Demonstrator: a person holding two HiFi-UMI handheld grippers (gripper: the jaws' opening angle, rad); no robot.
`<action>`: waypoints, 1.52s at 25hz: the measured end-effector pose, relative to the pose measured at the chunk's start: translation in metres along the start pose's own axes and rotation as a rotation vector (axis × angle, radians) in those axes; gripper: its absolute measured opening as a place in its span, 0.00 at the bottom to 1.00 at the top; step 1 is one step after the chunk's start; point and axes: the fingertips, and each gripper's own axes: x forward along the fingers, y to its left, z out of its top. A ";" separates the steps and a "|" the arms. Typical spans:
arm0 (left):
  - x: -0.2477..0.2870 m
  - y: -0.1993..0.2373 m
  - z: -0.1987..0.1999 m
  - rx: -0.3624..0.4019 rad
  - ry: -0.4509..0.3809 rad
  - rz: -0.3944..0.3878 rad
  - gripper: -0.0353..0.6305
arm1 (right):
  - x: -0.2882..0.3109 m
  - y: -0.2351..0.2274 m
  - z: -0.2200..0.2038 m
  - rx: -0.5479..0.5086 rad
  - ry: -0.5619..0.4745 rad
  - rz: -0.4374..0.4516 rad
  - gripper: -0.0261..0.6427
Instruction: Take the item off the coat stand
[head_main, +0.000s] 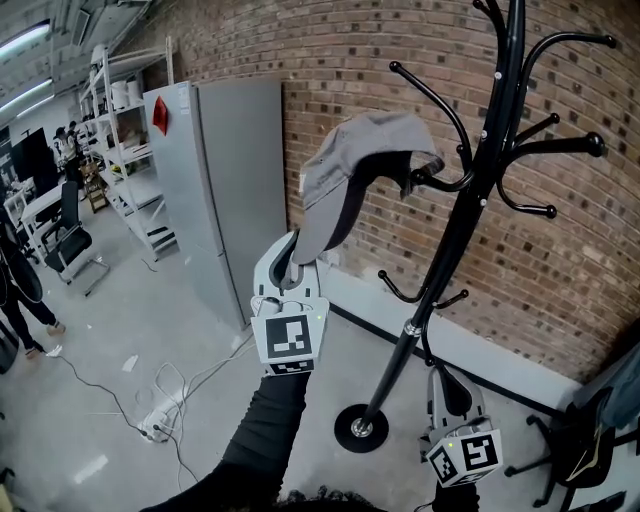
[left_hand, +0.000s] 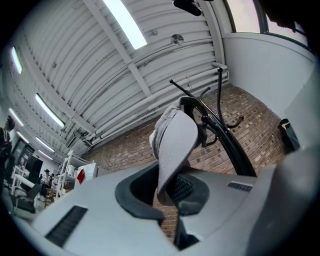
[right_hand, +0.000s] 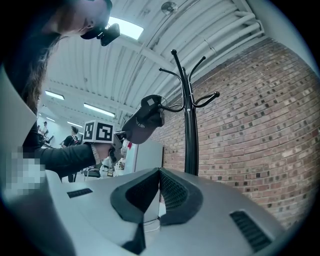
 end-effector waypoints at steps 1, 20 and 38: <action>0.000 0.006 0.001 0.005 -0.002 0.011 0.09 | 0.001 0.001 -0.001 0.002 0.000 0.002 0.05; -0.058 0.045 -0.032 0.064 0.122 0.018 0.09 | 0.014 0.028 0.000 0.021 -0.001 0.052 0.05; -0.141 0.025 -0.103 0.007 0.337 -0.039 0.09 | 0.025 0.032 -0.002 0.024 -0.008 0.026 0.05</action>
